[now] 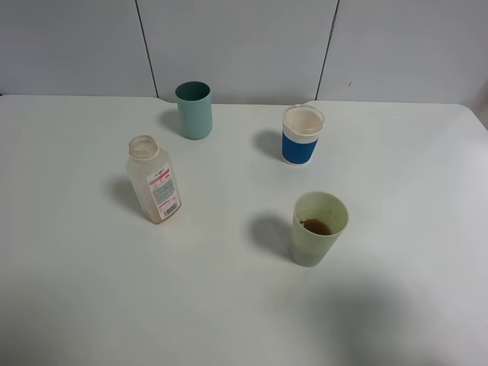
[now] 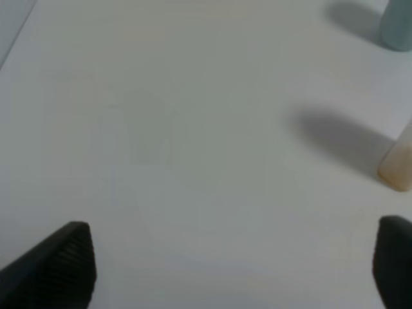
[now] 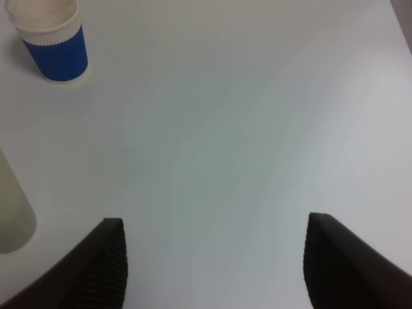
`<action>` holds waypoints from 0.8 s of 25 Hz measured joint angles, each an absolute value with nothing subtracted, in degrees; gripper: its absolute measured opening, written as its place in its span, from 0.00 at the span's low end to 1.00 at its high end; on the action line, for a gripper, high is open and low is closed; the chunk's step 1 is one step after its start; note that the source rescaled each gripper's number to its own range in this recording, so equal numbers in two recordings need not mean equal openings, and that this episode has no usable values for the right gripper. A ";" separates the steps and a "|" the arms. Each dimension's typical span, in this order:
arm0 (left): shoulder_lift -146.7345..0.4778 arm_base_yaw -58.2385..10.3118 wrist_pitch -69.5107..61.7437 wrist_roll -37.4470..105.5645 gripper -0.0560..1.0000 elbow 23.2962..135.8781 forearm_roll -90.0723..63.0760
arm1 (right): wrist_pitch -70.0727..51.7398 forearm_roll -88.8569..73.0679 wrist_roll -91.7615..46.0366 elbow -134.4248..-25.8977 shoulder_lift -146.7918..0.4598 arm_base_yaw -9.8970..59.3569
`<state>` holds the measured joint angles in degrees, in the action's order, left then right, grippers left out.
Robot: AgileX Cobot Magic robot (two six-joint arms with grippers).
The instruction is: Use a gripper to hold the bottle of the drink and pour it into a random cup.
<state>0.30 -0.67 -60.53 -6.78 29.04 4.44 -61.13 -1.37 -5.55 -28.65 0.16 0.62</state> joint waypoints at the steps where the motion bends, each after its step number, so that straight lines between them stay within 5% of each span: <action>1: 0.30 -0.67 -60.51 -6.78 0.78 29.04 4.44 | -61.14 -1.37 -5.55 -28.65 0.16 0.62; 20: 0.30 -0.67 -60.51 -6.80 0.78 29.04 4.33 | -61.14 -1.37 -5.55 -28.65 0.16 0.62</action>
<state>0.30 -0.67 -60.51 -6.80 29.04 4.33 -61.13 -1.37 -5.55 -28.65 0.16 0.62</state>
